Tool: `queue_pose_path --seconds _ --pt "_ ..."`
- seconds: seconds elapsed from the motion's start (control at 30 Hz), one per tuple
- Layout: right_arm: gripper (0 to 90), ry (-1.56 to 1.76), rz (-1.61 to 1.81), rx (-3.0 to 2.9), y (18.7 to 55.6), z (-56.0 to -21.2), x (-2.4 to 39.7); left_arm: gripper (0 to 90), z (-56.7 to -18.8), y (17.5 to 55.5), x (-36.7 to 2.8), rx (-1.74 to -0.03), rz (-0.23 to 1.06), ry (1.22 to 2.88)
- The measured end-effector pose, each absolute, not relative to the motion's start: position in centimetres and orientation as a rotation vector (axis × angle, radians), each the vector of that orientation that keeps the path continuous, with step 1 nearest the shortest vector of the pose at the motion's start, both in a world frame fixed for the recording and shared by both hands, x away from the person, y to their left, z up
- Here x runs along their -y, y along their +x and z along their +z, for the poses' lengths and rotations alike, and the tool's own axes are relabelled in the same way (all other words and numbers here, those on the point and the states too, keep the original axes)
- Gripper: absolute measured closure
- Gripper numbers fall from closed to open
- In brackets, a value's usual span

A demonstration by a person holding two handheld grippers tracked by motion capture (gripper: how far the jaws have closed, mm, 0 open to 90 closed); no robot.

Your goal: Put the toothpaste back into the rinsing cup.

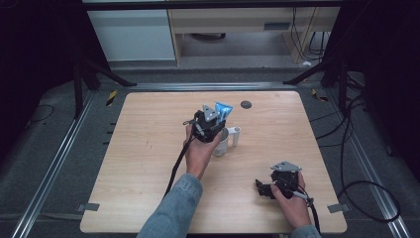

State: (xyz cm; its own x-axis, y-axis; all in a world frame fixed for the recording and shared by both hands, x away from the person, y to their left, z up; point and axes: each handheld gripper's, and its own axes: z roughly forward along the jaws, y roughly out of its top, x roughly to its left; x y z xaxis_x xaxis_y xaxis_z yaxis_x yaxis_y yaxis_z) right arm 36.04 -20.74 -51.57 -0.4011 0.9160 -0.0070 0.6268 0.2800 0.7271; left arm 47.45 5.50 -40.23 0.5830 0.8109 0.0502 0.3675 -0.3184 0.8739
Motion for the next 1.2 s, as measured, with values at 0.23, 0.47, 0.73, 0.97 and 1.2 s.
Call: queue_pose_path --seconds 0.23,0.47,0.73,0.97,1.2 --pt "0.4 1.387 0.912 -2.129 36.04 -51.57 20.74 71.5 -40.48 47.47 -5.51 -0.953 0.615 1.921" --pt "0.4 1.39 0.912 -2.129 36.03 -51.57 20.73 71.5 -40.78 47.54 -5.58 -0.966 0.607 1.929" --pt "0.4 1.39 0.912 -2.129 36.03 -51.57 20.73 71.4 -40.86 47.58 -5.61 -0.974 0.603 1.928" --pt "0.4 1.389 0.912 -2.129 36.03 -51.57 20.73 70.7 -40.84 47.7 -5.63 -0.99 0.595 1.922" --pt "0.4 1.39 0.912 -2.129 36.03 -51.57 20.73 70.2 -40.74 47.87 -5.26 -1.014 0.602 1.926"
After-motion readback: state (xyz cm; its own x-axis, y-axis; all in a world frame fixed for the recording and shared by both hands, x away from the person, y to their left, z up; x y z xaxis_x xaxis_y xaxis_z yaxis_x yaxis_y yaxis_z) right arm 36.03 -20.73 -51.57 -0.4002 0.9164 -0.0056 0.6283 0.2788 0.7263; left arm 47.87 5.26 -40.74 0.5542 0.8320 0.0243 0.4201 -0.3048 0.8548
